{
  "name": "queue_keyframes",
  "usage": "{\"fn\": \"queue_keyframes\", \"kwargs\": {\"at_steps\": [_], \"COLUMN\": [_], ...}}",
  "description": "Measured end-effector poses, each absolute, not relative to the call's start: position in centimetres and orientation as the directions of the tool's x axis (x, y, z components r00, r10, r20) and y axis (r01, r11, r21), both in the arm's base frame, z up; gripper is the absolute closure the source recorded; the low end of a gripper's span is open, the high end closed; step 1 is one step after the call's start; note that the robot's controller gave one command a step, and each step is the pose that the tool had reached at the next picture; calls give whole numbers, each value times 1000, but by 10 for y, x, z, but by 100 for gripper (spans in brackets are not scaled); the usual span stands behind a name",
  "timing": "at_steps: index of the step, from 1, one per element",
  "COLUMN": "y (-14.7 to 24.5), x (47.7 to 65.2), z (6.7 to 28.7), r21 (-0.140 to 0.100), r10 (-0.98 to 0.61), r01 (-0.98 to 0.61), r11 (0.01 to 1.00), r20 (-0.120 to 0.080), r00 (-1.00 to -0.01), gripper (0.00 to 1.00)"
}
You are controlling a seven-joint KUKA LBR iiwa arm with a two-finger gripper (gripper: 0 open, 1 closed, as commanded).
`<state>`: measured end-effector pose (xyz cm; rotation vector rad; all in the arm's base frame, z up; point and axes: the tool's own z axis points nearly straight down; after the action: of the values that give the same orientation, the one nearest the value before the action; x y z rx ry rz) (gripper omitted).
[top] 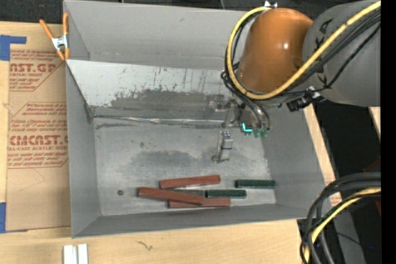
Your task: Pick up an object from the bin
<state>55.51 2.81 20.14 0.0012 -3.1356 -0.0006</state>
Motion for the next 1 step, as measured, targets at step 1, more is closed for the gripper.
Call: {"fn": "queue_keyframes", "kwargs": {"at_steps": [1], "y": [28], "x": [557], "z": [206], "r21": [1], "r10": [0], "r01": [0], "r11": [1000], "r20": [-2], "r00": [-1000], "gripper": [0]}}
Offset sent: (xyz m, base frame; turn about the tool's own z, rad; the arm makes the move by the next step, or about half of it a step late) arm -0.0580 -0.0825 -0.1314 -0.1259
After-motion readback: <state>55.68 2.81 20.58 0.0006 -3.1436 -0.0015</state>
